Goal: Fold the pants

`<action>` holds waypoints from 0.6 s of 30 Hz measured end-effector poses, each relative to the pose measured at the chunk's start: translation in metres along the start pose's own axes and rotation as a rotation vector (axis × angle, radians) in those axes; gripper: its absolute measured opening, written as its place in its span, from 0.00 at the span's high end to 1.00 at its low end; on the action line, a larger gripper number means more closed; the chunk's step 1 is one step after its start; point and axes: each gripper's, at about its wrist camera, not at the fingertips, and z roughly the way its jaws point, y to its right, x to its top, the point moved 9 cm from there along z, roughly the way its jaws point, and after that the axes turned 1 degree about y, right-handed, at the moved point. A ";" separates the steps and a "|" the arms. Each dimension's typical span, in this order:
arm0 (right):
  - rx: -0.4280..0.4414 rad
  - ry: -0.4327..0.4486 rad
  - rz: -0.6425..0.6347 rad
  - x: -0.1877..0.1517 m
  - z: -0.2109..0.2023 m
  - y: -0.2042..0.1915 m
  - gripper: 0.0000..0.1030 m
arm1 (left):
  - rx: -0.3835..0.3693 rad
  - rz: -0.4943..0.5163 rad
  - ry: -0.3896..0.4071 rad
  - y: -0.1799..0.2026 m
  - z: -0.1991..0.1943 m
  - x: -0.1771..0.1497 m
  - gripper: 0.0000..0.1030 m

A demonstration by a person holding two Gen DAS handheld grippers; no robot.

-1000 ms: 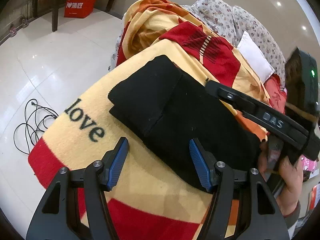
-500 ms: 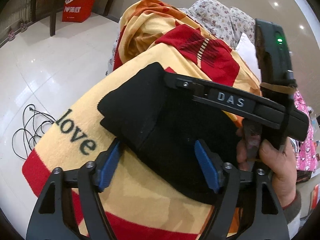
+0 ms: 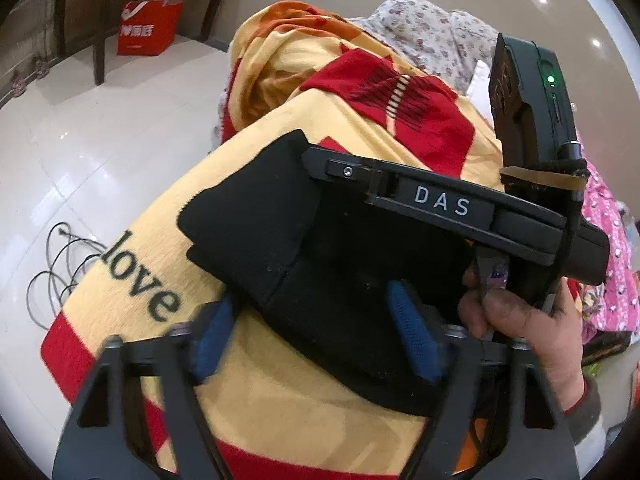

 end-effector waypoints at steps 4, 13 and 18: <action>0.010 0.049 0.024 0.003 -0.013 0.000 0.79 | -0.049 -0.036 0.002 -0.002 -0.002 0.005 0.76; 0.047 0.254 0.188 0.008 -0.106 0.017 0.89 | -0.148 0.202 0.170 0.069 -0.051 0.018 0.83; -0.058 0.399 0.374 -0.018 -0.196 0.060 0.85 | -0.211 0.386 0.211 0.134 -0.064 0.000 0.83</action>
